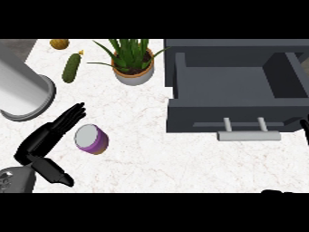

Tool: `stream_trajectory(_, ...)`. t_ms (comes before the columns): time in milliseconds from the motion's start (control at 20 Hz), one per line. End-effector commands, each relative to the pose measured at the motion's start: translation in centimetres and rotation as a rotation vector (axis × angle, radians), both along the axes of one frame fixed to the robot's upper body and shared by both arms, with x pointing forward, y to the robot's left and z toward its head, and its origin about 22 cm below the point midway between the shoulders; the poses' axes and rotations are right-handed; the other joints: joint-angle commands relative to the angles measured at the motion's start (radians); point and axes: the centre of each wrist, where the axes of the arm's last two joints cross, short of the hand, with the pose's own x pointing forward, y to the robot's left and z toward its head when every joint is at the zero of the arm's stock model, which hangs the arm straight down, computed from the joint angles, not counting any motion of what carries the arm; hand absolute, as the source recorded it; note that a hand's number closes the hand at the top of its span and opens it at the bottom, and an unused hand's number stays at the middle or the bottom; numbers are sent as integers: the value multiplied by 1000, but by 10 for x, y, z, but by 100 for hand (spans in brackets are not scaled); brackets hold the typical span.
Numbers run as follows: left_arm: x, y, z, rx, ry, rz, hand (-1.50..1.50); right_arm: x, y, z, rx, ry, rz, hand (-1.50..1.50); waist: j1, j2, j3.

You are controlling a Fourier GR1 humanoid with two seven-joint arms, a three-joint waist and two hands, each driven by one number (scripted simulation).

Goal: Pick up the can, place it into the drawer and close the drawer

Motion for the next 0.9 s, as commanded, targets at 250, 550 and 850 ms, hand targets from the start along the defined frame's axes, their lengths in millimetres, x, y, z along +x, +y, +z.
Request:
stream_trajectory(250, -6, 1, -39, 17, -1, -20, -150, 8, 13, 2, 12, -28, -17, -150, 1, 0, 0)
stream_trajectory(550, 23, 10, -41, 17, 26, 10, -150, -7, 9, 4, 8, -31, -8, -150, -6, 1, 0)
stream_trajectory(850, 4, 34, -56, 21, 84, 27, -150, -6, -15, -6, -7, -18, -3, -150, -3, 1, 0)
